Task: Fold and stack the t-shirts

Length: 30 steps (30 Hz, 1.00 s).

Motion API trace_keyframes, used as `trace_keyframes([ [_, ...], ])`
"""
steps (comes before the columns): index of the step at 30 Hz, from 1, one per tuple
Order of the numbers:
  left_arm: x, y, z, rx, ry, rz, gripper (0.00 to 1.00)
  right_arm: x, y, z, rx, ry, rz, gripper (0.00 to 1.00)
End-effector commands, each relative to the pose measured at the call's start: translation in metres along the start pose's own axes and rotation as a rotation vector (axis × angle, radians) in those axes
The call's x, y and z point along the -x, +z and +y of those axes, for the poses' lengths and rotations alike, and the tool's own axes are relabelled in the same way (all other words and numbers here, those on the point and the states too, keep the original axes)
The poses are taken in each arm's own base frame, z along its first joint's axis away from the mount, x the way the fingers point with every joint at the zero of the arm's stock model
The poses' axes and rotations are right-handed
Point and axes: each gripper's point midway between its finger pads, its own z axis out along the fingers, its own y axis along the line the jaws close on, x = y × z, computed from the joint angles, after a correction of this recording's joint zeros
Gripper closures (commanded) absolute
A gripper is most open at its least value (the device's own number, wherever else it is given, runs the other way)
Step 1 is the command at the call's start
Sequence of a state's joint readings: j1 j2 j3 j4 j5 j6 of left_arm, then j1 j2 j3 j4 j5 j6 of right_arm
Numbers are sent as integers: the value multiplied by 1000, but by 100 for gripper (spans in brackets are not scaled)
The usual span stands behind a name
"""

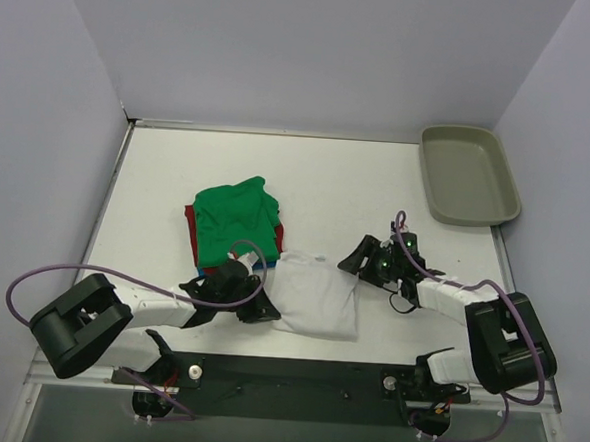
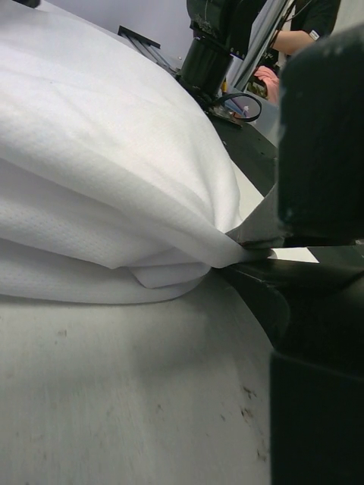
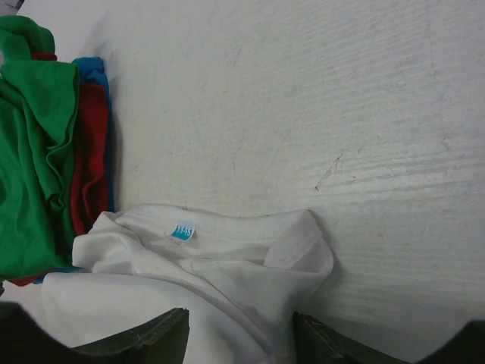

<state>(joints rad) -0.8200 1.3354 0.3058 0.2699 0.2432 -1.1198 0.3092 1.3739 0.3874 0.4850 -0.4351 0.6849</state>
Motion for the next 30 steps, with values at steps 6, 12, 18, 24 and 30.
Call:
trace_keyframes([
  [6,-6,-11,56,185,-17,5,82,-48,-23,-34,-192,16,120,66],
  [12,-8,-9,57,177,-21,12,82,-50,-25,-40,-226,27,117,100],
  [18,-11,-11,25,92,44,42,100,-26,-31,-18,-208,-30,38,100],
  [24,9,-36,-32,51,173,-38,100,17,-55,35,-141,-126,-45,100],
  [30,33,-72,-93,-45,242,-120,100,60,-72,92,-57,-189,-123,100],
])
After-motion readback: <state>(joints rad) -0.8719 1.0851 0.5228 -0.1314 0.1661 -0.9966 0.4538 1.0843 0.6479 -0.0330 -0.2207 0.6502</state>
